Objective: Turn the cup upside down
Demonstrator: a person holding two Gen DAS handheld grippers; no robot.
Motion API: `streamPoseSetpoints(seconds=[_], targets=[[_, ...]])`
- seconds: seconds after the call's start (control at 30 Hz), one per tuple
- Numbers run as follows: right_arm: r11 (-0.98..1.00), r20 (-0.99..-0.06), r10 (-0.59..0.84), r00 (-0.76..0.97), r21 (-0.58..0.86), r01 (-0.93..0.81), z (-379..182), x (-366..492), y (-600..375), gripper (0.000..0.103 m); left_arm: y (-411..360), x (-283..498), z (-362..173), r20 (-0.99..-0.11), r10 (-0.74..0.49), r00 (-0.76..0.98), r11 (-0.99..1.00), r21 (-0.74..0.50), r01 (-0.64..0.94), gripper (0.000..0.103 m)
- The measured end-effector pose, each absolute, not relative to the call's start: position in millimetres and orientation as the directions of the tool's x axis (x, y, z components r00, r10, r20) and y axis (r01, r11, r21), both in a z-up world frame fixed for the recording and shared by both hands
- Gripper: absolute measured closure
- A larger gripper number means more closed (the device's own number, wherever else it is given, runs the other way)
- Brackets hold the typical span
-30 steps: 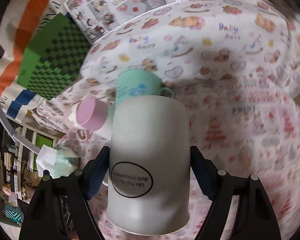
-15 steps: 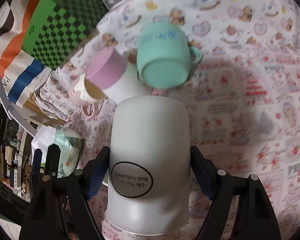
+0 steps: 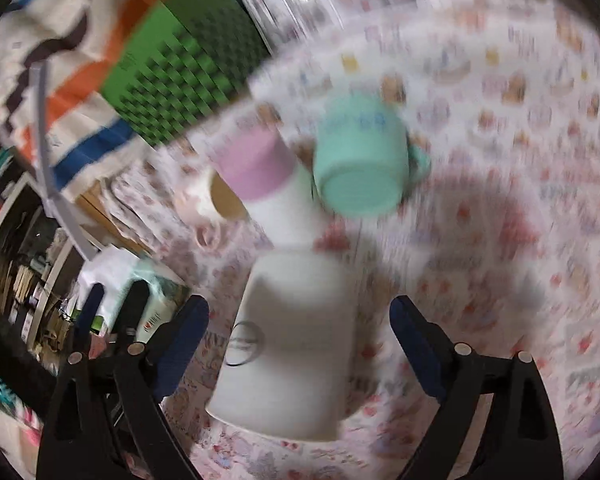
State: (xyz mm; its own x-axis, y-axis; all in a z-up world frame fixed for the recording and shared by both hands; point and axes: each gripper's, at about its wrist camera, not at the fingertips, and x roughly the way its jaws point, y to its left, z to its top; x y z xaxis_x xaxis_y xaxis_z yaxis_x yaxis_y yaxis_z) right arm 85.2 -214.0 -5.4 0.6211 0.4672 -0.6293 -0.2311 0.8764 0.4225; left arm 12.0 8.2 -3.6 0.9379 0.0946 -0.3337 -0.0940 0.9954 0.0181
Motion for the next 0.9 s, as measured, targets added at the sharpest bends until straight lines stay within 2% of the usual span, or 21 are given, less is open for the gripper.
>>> streamPoseSetpoints(seconds=[0.03, 0.13, 0.27, 0.37, 0.47, 0.6, 0.73, 0.9], targets=[[0.881, -0.599, 0.461, 0.655, 0.398, -0.256, 1.1, 80.3, -219.1, 0.0, 8.8, 11.8, -3.6, -0.333, 0.093, 0.938, 0.996, 0.017, -0.093, 0.0], [0.917, -0.479, 0.394, 0.785, 0.259, -0.302, 17.1, 59.5, -236.6, 0.0, 8.2, 11.5, -3.3, -0.331, 0.091, 0.939, 0.996, 0.019, -0.09, 0.0], [0.96, -0.345, 0.276, 0.897, 0.051, -0.276, 17.3, 38.5, -255.2, 0.0, 6.0, 11.1, -3.3, -0.33, 0.085, 0.94, 0.996, 0.025, -0.081, 0.0], [0.97, -0.297, 0.232, 0.926, -0.002, -0.243, 10.1, 33.6, -272.4, 0.0, 6.2, 11.4, -3.1, -0.331, 0.082, 0.94, 0.997, 0.023, -0.079, 0.0], [0.981, -0.288, 0.189, 0.939, 0.012, -0.194, 5.2, 34.9, -290.0, 0.0, 6.5, 10.6, -3.0, -0.329, 0.096, 0.939, 0.995, 0.022, -0.094, 0.0], [0.977, -0.302, 0.212, 0.93, 0.065, -0.201, -0.2, 44.1, -309.9, 0.0, 6.7, 11.9, -3.2, -0.335, 0.091, 0.938, 0.996, 0.02, -0.089, 0.0], [0.979, -0.281, 0.194, 0.94, -0.001, -0.202, -5.2, 41.1, -308.7, 0.0, 5.5, 12.0, -3.0, -0.333, 0.083, 0.939, 0.997, 0.026, -0.079, 0.0], [0.981, -0.28, 0.18, 0.943, -0.017, -0.192, -5.6, 40.6, -305.8, 0.0, 6.3, 8.7, -2.6, -0.318, 0.093, 0.944, 0.996, 0.023, -0.091, 0.0]])
